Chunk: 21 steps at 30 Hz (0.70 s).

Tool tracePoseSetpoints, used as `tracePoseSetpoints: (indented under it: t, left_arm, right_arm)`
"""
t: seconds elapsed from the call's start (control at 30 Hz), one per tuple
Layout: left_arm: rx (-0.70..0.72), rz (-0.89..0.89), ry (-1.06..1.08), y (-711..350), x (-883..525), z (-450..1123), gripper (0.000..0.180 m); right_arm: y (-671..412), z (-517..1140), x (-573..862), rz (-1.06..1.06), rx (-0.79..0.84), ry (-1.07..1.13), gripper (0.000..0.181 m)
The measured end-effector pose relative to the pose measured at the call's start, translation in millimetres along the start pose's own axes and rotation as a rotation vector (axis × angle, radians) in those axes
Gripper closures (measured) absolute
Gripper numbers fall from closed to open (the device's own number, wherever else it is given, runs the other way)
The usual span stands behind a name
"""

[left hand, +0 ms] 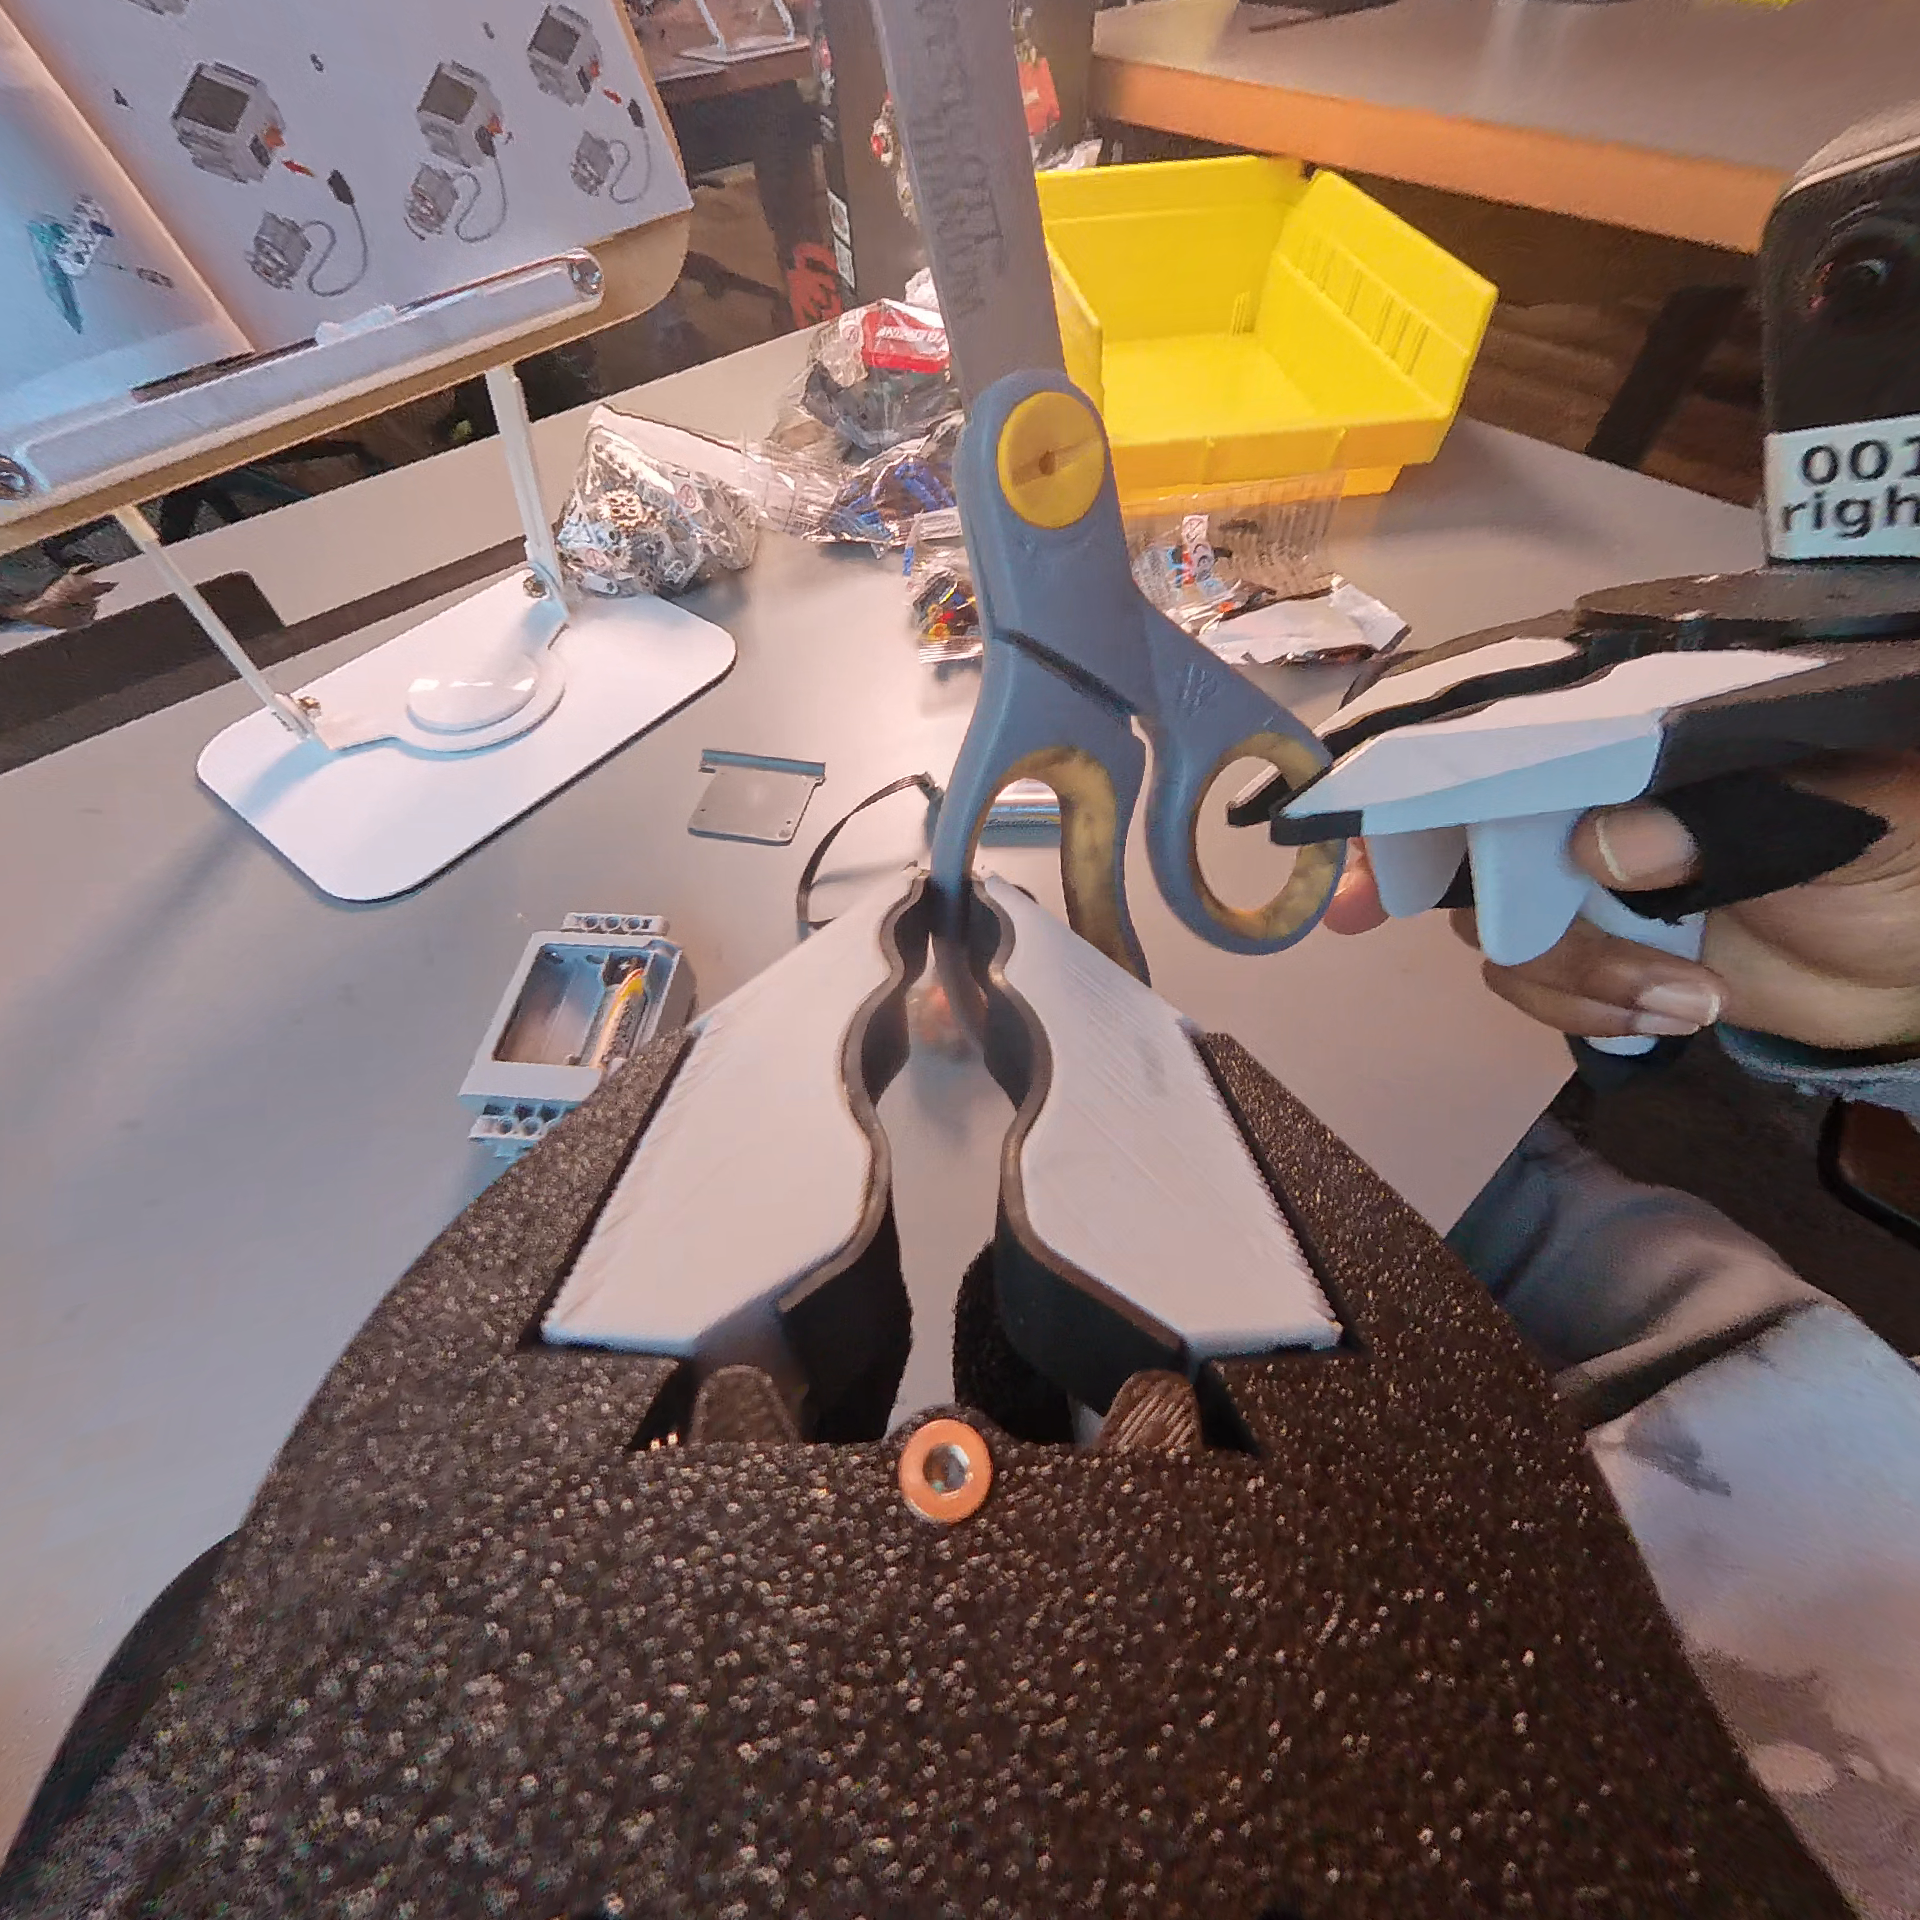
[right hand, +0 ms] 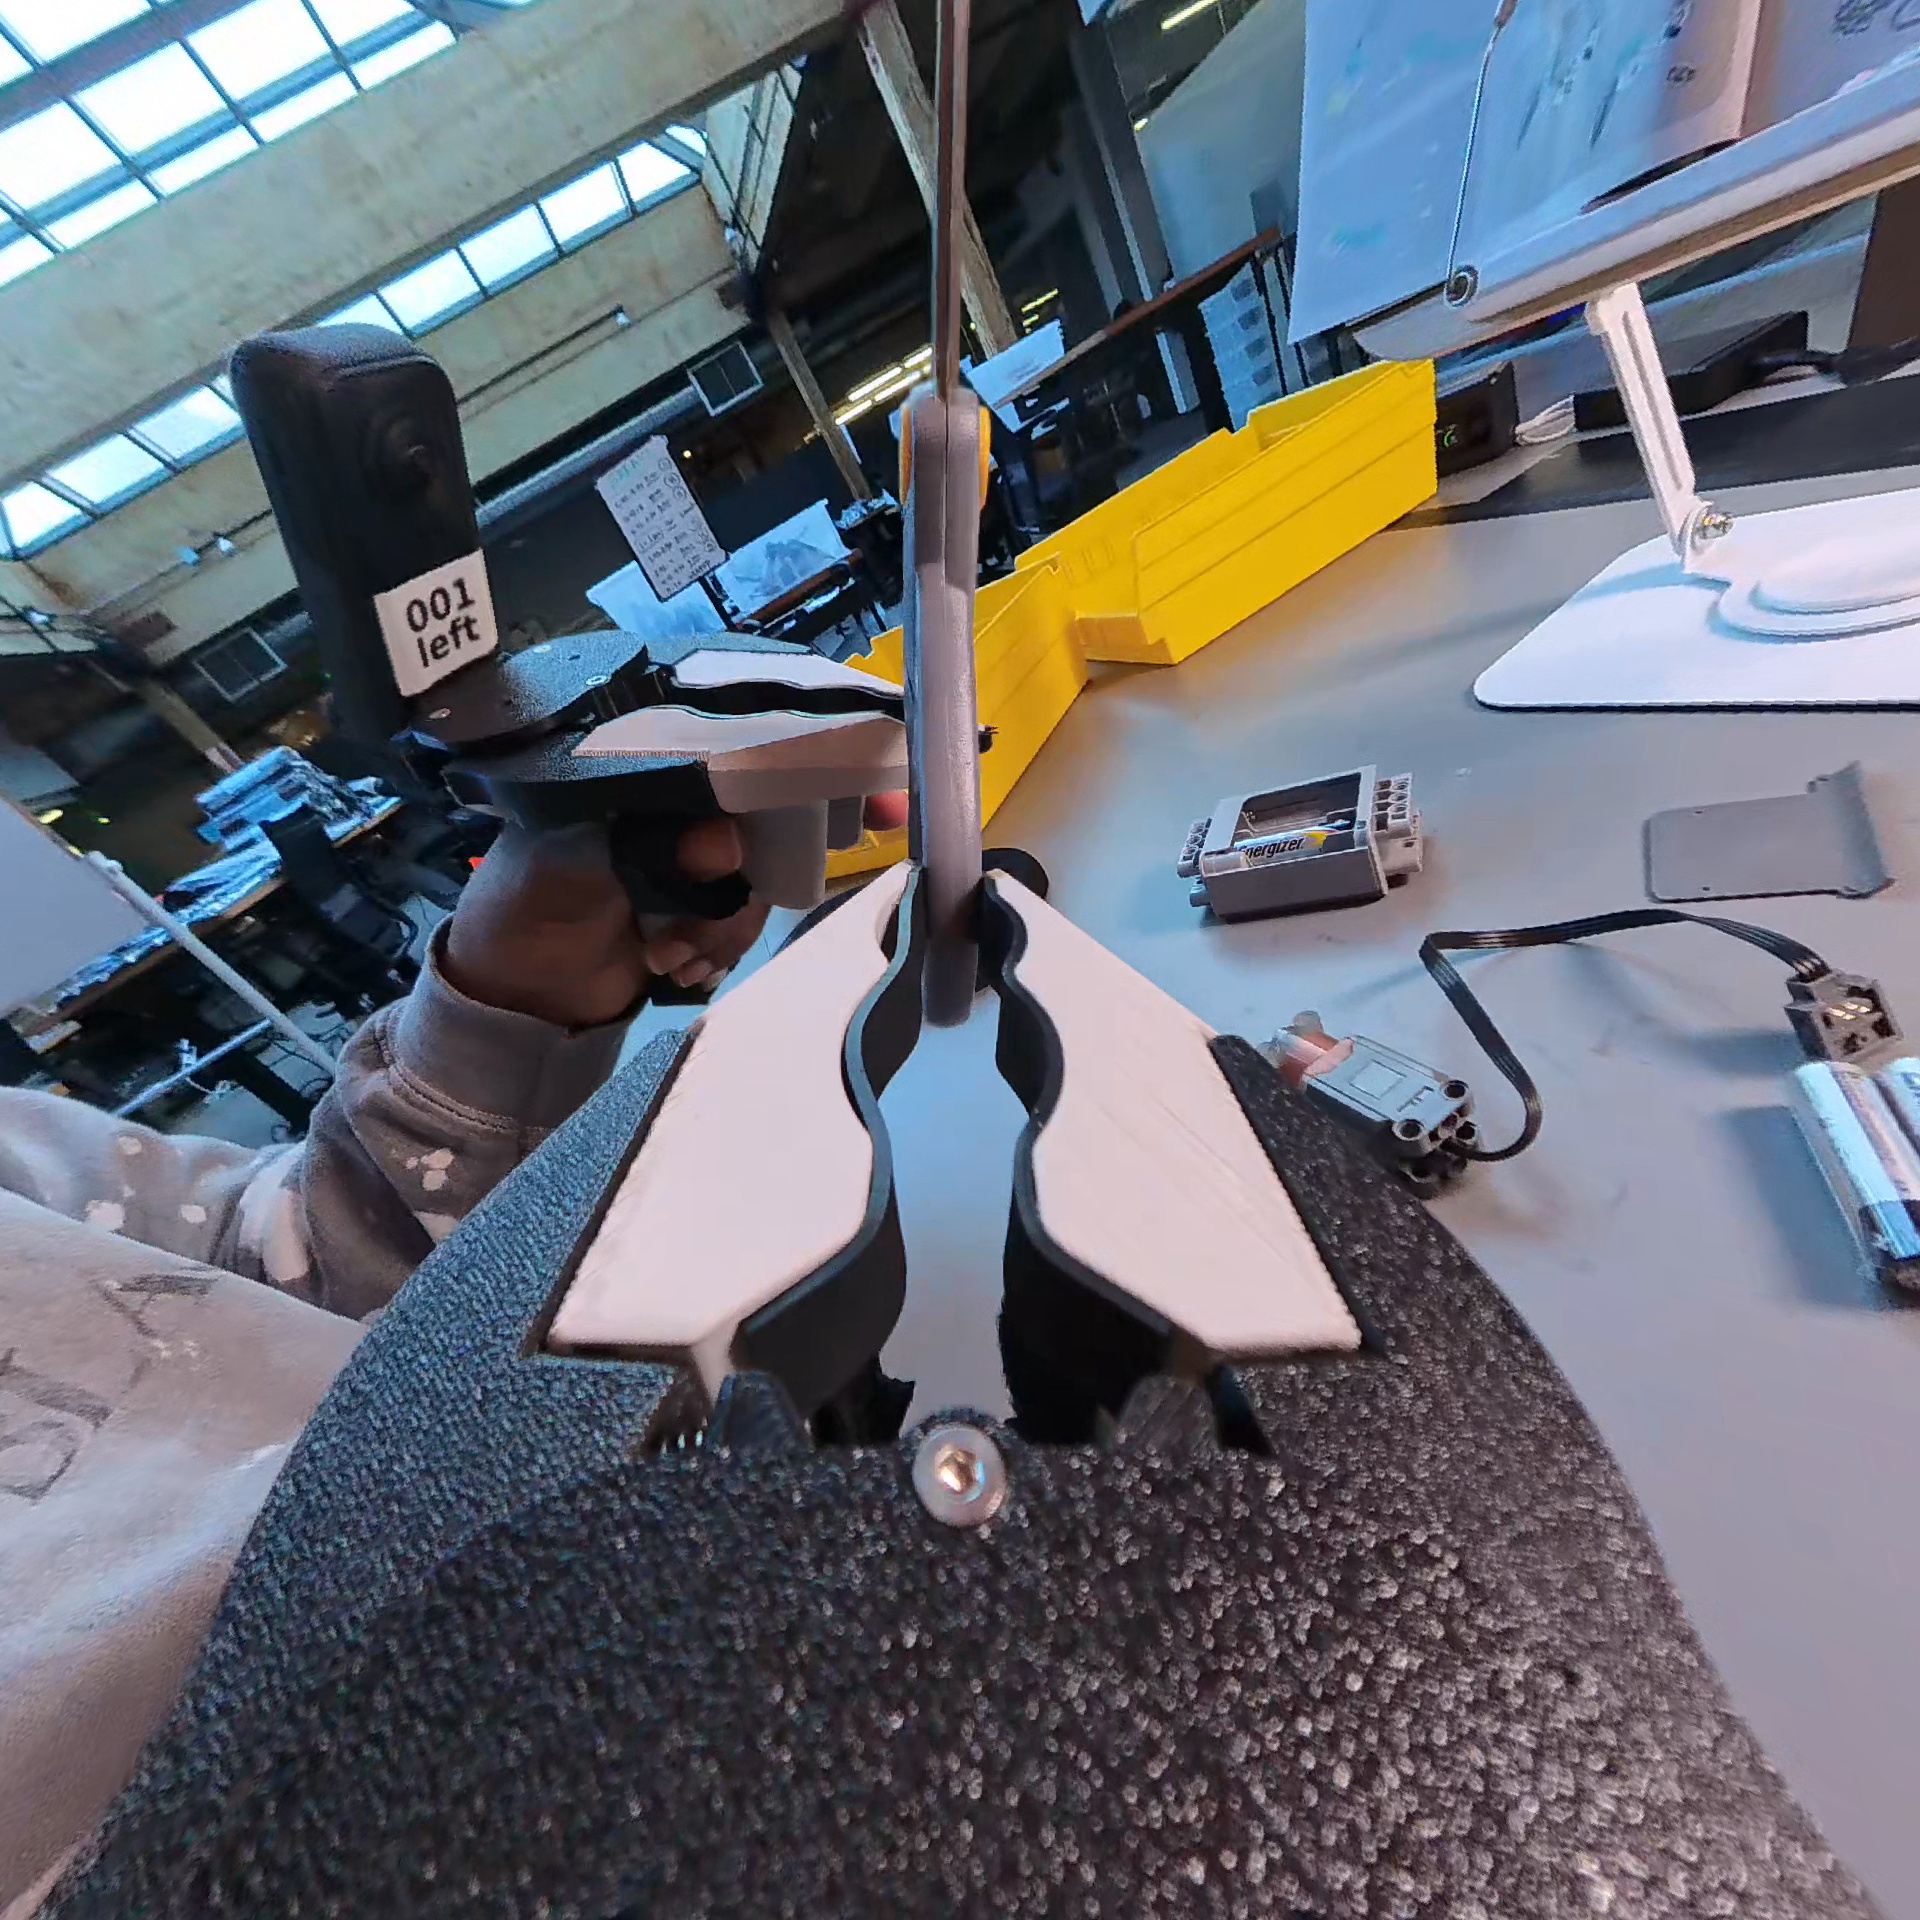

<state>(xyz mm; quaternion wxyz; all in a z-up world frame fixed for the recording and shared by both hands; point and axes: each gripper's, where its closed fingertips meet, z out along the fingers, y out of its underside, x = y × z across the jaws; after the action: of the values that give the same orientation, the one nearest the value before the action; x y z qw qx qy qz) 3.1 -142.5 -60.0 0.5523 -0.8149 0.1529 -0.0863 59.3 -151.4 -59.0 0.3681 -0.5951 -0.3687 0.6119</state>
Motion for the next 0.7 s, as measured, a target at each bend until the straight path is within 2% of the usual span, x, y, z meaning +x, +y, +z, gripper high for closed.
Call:
tracePoseSetpoints:
  t: [0.2, 0.4, 0.7]
  left_arm:
    - [-0.042, -0.022, -0.022, 16.4, -21.0, -13.3, 0.176]
    - [-0.078, -0.017, 0.032, 32.4, -10.1, -21.3, 0.174]
    - [-0.094, 0.008, 0.089, 32.7, 7.4, -18.0, 0.175]
  right_arm:
    - [-2.8, -10.0, 1.9, 0.009, -0.040, -0.005, 0.173]
    - [1.9, -43.3, 20.4, -0.067, -0.238, 0.029, 0.171]
    - [-2.1, -56.8, 27.3, -0.110, -0.253, 0.070, 0.171]
